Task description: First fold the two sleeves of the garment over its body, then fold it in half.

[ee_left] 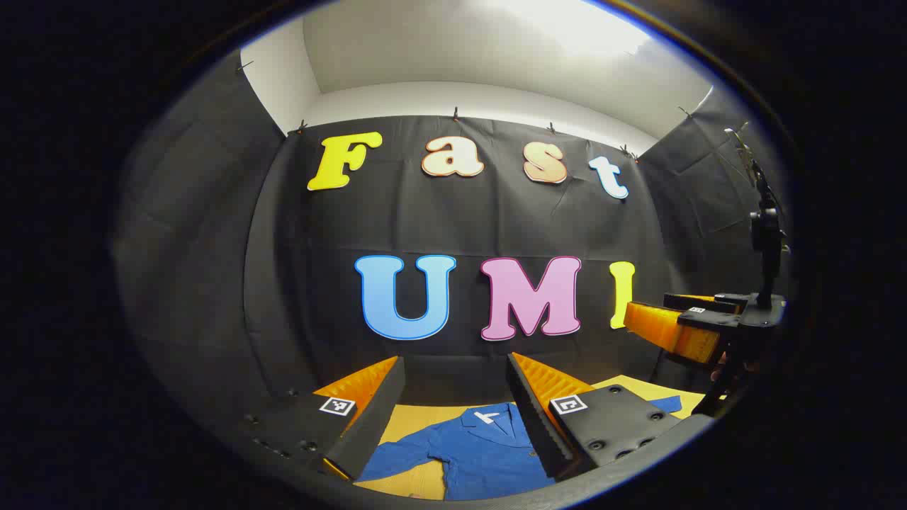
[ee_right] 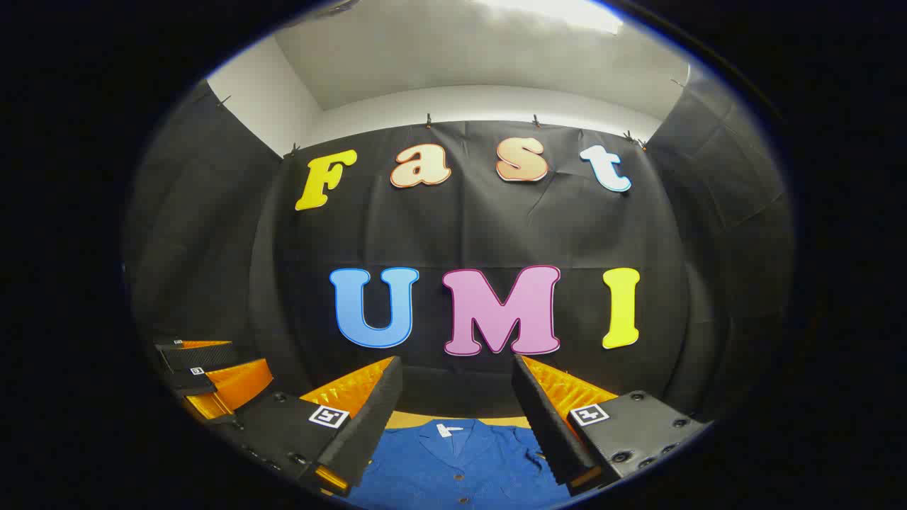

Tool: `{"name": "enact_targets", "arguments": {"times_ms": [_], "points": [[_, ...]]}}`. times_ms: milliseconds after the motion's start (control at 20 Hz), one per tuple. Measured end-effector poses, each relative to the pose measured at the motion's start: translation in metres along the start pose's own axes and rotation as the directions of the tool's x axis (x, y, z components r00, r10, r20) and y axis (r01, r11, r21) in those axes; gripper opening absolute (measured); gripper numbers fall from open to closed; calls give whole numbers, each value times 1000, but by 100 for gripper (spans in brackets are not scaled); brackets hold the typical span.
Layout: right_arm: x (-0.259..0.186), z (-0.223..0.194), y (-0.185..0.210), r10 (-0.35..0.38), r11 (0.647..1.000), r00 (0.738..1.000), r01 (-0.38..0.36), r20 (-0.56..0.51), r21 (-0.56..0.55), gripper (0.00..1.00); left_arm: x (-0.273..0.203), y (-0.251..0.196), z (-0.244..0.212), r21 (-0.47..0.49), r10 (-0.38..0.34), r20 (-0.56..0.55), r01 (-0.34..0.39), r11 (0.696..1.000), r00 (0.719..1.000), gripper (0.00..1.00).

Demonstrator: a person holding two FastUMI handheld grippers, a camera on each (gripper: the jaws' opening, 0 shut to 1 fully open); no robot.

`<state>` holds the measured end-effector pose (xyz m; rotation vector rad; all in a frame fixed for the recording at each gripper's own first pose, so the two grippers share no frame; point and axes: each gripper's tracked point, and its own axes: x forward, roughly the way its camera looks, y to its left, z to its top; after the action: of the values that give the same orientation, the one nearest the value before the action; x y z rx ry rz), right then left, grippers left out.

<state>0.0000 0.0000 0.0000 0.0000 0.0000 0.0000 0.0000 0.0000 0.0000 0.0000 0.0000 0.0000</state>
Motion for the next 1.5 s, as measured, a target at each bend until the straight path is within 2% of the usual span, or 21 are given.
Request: {"name": "enact_targets", "arguments": {"times_ms": [50, 100, 150, 350, 600, 650, 700, 750, 800, 850, 900, 950, 1250, 1300, 1350, 1400, 1450, 1500], "points": [[-1, -2, -2, -8, 1000, 1000, 8, -8, 6, 92, 0, -1, 1, 0, -4, 0, 4, 1000, 1000, 82], [0, -4, -5, -14, 1000, 1000, 14, -15, 8, 97, 0, -3, 0, -1, -10, 2, 10, 1000, 1000, 82], [-2, -7, -7, -22, 1000, 999, 23, -22, 8, 97, 0, -4, 1, -1, -15, 2, 15, 1000, 1000, 82], [-7, -14, -21, -62, 998, 997, 61, -45, -33, 97, 5, -12, 3, 8, -44, 13, 44, 999, 999, 82], [-8, -5, -31, -92, 995, 996, 91, -14, -37, 97, 10, -10, 6, 19, -45, 28, 44, 999, 999, 82], [-8, -4, -33, -96, 995, 995, 96, -12, -35, 94, 10, -10, 5, 17, -43, 23, 42, 999, 999, 82], [-9, -4, -34, -98, 995, 995, 98, -10, -33, 97, 11, -10, 4, 13, -37, 20, 37, 999, 999, 82], [-10, -4, -33, -98, 995, 995, 98, -8, -34, 92, 11, -8, 3, 10, -29, 18, 29, 1000, 999, 82], [-11, -4, -34, -97, 995, 995, 97, -9, -39, 97, 12, -8, 4, 6, -26, 17, 26, 1000, 1000, 82], [-12, -5, -34, -97, 994, 995, 96, -11, -44, 97, 12, -10, 3, 4, -28, 16, 27, 1000, 1000, 82], [-14, -6, -36, -98, 994, 995, 97, -13, -50, 92, 13, -11, 2, 3, -28, 14, 28, 1000, 999, 82], [-14, -6, -37, -100, 994, 995, 99, -15, -53, 97, 13, -12, 1, 0, -29, 13, 29, 1000, 999, 82], [-25, -11, -50, -126, 991, 991, 124, -43, -52, 97, 14, -18, -6, -18, -36, -1, 36, 999, 999, 82], [-27, -13, -52, -133, 990, 990, 130, -52, -52, 100, 14, -20, -8, -20, -38, -6, 38, 999, 999, 82], [-29, -15, -54, -138, 990, 988, 135, -62, -52, 92, 15, -20, -10, -20, -38, -10, 38, 999, 999, 82], [-31, -18, -56, -141, 989, 987, 138, -74, -51, 92, 15, -21, -12, -22, -40, -14, 40, 999, 999, 82], [-34, -21, -58, -148, 988, 985, 143, -87, -54, 97, 16, -22, -14, -24, -43, -16, 43, 999, 999, 82], [-36, -23, -61, -154, 987, 983, 149, -97, -58, 97, 16, -23, -16, -25, -46, -19, 45, 999, 999, 82]]}}
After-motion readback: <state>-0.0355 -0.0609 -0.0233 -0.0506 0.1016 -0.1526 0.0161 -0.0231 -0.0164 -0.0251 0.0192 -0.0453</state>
